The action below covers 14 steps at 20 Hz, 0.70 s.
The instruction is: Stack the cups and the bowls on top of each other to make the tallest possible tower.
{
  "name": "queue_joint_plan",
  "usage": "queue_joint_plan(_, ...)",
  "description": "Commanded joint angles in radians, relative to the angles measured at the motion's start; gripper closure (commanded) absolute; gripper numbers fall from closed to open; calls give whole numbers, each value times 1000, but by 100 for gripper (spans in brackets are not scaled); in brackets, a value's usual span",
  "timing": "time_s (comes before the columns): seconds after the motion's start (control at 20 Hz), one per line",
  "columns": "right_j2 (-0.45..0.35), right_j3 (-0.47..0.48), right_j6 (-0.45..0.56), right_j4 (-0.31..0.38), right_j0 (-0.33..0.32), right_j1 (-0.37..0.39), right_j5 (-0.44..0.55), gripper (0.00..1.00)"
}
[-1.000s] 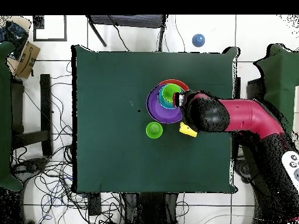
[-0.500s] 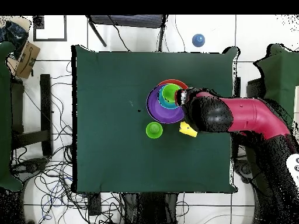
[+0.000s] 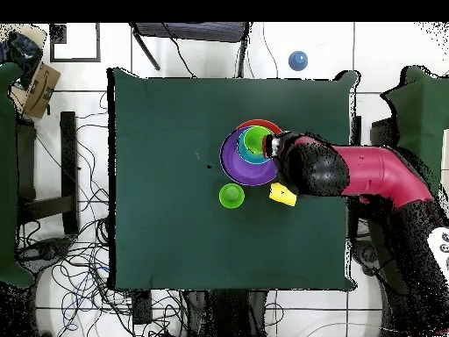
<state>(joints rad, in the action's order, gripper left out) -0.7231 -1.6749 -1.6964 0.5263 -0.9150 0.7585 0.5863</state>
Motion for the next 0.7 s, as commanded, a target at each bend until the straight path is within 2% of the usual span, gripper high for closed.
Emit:
queue_joint_plan(0.05, 82, 30, 58, 31, 43, -50, 152, 0)
queue_joint_plan(0.7, 124, -154, -79, -45, 88, 178, 148, 0)
